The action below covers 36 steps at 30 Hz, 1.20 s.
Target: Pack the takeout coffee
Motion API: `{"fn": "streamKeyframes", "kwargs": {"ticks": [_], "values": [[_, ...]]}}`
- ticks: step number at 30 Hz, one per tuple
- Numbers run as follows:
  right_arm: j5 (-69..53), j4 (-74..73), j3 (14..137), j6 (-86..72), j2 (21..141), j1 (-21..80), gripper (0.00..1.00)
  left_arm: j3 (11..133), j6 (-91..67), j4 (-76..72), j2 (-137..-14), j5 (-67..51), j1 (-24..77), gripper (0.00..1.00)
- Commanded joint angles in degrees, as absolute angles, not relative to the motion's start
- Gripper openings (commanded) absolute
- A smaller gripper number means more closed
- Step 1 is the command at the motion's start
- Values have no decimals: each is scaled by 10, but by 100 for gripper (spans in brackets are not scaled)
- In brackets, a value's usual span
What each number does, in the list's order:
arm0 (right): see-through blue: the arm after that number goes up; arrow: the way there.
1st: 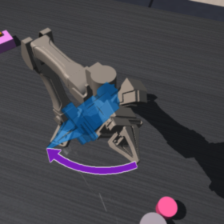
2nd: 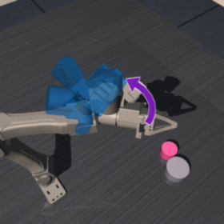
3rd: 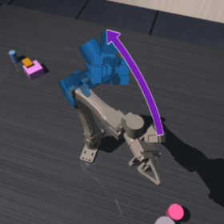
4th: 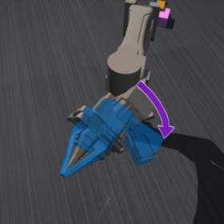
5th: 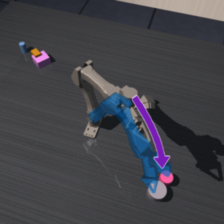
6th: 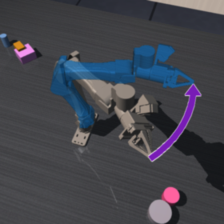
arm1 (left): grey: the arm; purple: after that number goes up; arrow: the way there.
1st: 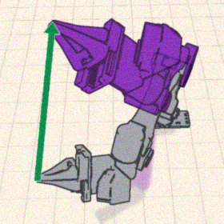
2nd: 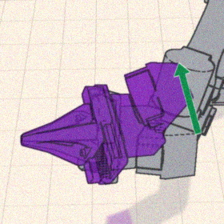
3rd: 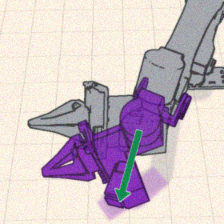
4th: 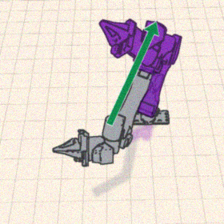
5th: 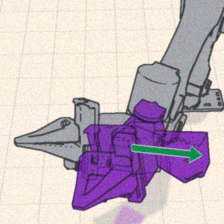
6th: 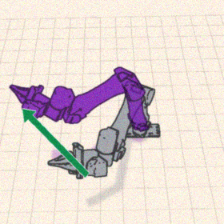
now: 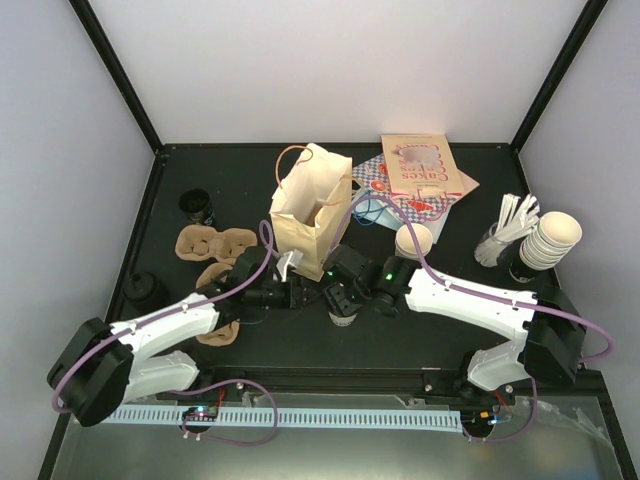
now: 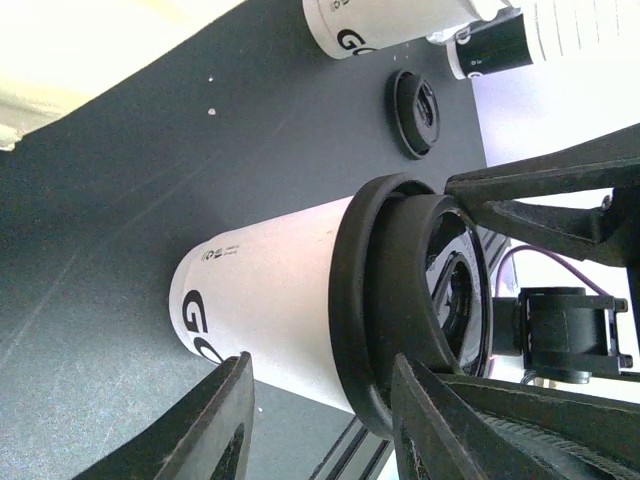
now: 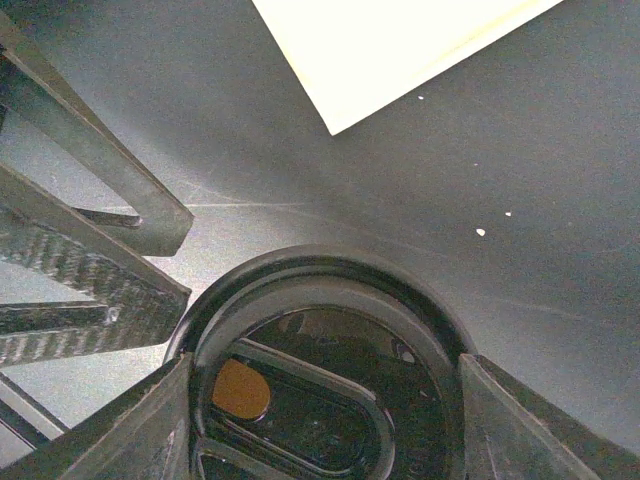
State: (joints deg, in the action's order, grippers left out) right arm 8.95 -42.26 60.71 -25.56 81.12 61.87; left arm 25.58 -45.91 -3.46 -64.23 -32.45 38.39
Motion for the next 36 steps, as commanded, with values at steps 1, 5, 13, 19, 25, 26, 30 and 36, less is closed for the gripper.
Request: {"fn": "streamKeyframes", "kwargs": {"ticks": [1, 5, 13, 19, 25, 26, 30, 36], "values": [[63, -456, 603, -252, 818, 627, 67, 277, -458, -51, -654, -337, 391, 41], [62, -457, 606, -250, 817, 627, 68, 280, -458, -55, -662, -337, 393, 41], [64, -457, 613, -246, 807, 628, 74, 283, -459, -58, -675, -337, 396, 41], [71, -462, 629, -241, 806, 628, 86, 286, -457, -54, -677, -337, 396, 41], [79, -472, 640, -237, 796, 628, 100, 287, -455, -49, -673, -335, 397, 41], [81, -475, 643, -237, 794, 627, 100, 288, -455, -49, -674, -335, 396, 41], [88, -482, 646, -238, 782, 628, 100, 288, -454, -48, -673, -334, 397, 41], [96, -492, 648, -242, 769, 627, 100, 293, -453, -40, -667, -332, 396, 41]]}}
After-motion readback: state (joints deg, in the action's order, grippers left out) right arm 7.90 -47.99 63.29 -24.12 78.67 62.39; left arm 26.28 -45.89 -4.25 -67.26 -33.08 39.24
